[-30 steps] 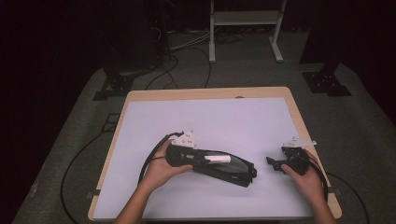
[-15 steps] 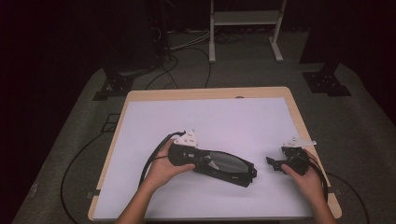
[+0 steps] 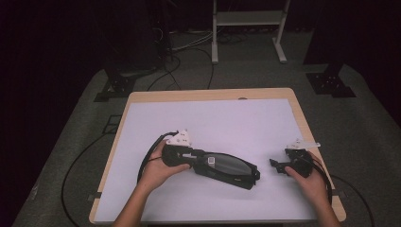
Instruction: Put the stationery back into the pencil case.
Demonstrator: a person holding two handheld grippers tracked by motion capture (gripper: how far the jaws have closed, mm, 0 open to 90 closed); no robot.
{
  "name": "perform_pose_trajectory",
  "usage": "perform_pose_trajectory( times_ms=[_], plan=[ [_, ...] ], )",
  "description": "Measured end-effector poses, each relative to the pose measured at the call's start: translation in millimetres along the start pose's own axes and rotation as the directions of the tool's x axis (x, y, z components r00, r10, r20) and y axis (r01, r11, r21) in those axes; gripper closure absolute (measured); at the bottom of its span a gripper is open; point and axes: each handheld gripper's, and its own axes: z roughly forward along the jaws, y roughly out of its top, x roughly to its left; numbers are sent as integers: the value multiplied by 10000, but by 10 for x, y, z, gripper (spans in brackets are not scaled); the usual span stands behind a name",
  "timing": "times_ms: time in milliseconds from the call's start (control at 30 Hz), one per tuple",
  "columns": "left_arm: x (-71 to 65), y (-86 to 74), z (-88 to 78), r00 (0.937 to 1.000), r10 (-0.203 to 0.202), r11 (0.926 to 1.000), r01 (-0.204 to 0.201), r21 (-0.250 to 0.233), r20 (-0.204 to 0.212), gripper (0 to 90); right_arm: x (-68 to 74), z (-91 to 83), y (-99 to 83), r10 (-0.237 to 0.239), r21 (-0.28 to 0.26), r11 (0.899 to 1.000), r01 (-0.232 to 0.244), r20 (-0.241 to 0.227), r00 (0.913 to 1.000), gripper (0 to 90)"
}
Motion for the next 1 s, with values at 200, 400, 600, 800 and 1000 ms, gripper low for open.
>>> perform_pose_trajectory(
  times_ms=[200,400,600,800,1000],
  plan=[
    [29,-88,-112,9995,-193,9998,193,25,-249,615,1,0,0,1,-2,10000,-1,3,10000,168],
    [49,-148,-200,9981,-381,9993,380,-33,-486,528,1,0,0,0,-2,10000,0,4,10000,168],
    [83,-259,-268,9927,-671,9977,678,36,-1001,367,0,0,0,1,-3,10000,-1,2,10000,168],
    [90,-394,-347,9821,-892,9953,943,232,-1658,268,0,0,-1,1,-3,10000,-1,1,10000,168],
    [104,-554,-451,9683,-1271,9902,1366,298,-2152,225,0,0,0,-4,1,10000,4,6,10000,168]
  ],
)
